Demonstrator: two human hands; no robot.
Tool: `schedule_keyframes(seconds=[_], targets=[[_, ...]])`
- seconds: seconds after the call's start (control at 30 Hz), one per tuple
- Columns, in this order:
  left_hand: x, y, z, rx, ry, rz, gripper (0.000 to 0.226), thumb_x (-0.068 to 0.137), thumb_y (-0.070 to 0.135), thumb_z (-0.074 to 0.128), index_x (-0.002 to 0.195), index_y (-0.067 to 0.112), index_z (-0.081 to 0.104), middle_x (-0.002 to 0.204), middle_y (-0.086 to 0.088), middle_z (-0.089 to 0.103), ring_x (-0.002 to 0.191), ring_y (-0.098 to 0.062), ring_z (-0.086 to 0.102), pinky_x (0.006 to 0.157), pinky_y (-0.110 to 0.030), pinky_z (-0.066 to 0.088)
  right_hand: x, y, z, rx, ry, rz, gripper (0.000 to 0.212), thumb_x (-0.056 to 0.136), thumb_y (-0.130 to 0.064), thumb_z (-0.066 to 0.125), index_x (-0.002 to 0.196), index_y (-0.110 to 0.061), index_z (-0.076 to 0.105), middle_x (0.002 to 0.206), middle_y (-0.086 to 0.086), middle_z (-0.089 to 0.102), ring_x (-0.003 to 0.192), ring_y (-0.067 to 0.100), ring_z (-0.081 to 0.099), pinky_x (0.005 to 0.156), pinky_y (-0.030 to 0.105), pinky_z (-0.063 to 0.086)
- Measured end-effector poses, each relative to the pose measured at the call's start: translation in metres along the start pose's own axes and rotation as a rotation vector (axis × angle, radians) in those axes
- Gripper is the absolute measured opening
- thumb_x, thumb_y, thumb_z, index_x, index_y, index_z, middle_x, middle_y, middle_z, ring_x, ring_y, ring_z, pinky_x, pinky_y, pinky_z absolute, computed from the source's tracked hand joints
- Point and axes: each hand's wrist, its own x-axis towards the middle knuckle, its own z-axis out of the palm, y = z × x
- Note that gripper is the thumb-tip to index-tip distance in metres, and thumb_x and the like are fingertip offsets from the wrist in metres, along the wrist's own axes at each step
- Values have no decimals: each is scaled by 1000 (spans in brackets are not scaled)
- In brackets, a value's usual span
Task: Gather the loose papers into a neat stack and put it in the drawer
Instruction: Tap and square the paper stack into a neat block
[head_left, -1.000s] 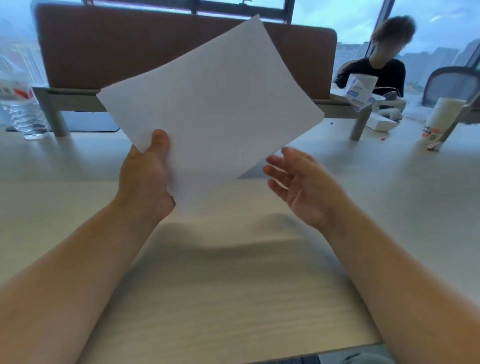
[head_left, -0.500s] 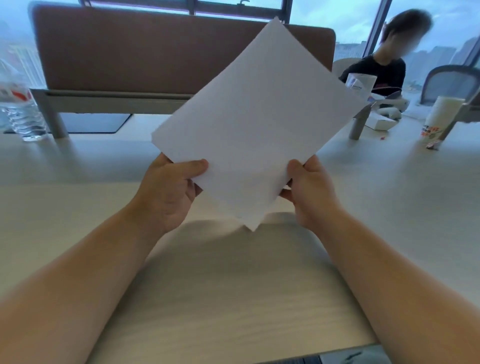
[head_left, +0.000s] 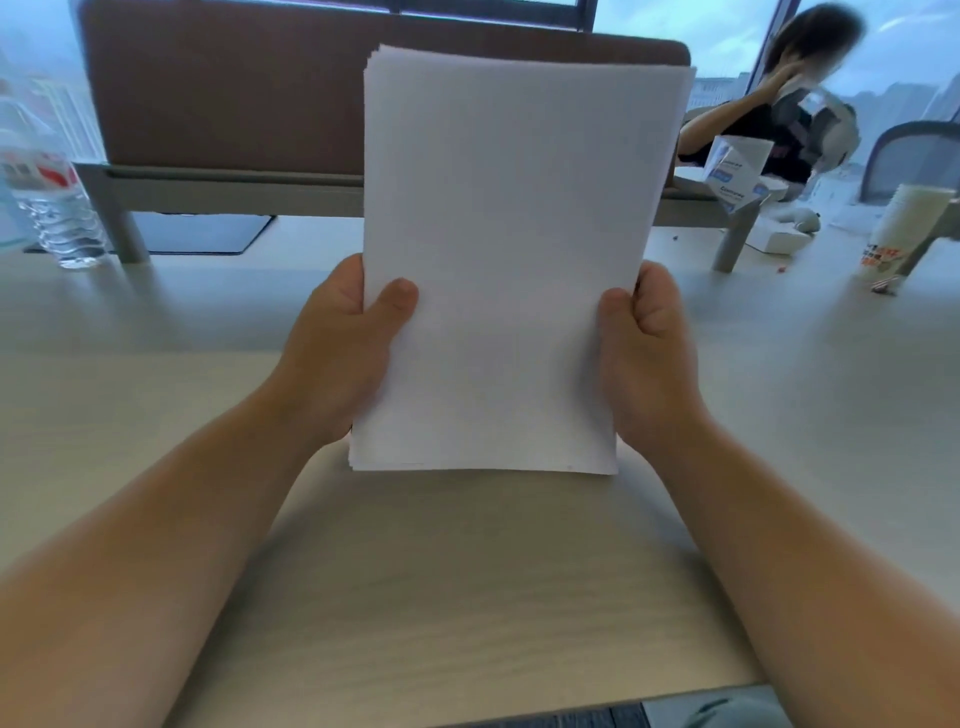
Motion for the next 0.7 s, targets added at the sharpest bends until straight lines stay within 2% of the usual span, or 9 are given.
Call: schedule_keyframes(seconds=[0.07,0.17,0.23,0.3,0.4,0.5,0.53,0.63,0.7], targets=[[0,0,1,18,33,68,12,107,28,57,109,34,66,101,16,77,88,-4,74,76,-27,58,-2,-4,0,75,-37,-30,24,96,-17,45,100,-36,59,93,-16,67,86,9,60,84,38,50],[-2,3,3,-43,75,133,16,106,24,57,110,37,66,106,15,77,94,-8,73,80,-29,58,-4,-5,-2,143,-162,-123,40,97,-19,47,117,-51,59,123,-9,69,116,19,65,106,52,51],[-2,6,3,-102,110,155,21,107,20,55,107,38,66,103,18,76,93,-6,72,80,-28,58,-5,-2,-1,122,-229,-153,41,98,-21,47,125,-51,54,131,-6,66,124,21,61,109,58,48],[-4,11,4,-145,116,152,23,109,21,52,106,39,66,99,22,76,91,-3,72,80,-28,58,-7,1,1,68,-272,-173,38,99,-24,45,128,-47,49,131,-8,63,125,20,60,107,59,47],[-8,14,8,-209,30,123,25,111,21,48,110,40,65,100,24,77,95,-3,74,82,-27,61,-11,4,3,41,-311,-206,36,101,-25,42,135,-35,47,130,-6,61,124,22,59,106,60,47],[-11,14,10,-222,-58,105,21,108,18,55,112,37,64,101,19,78,97,-7,75,83,-30,62,-12,-1,3,95,-288,-189,32,100,-28,43,126,-45,51,124,-8,64,121,26,60,105,62,48],[-10,14,9,-220,-56,103,20,106,17,60,112,35,65,101,16,79,97,-10,76,84,-32,62,-11,-2,3,122,-259,-164,30,98,-31,45,122,-48,53,122,-7,65,120,27,60,104,62,48],[-3,10,2,-269,-3,72,21,95,18,70,112,31,69,108,6,79,101,-19,76,84,-37,62,-6,-3,2,208,-162,-65,25,94,-35,52,118,-37,59,123,0,67,120,29,62,105,62,48],[0,6,1,-266,31,37,19,94,24,70,112,30,71,110,4,80,102,-21,76,86,-42,62,-5,-2,4,176,-157,-25,23,94,-34,52,116,-40,57,121,-7,67,117,21,63,106,58,49]])
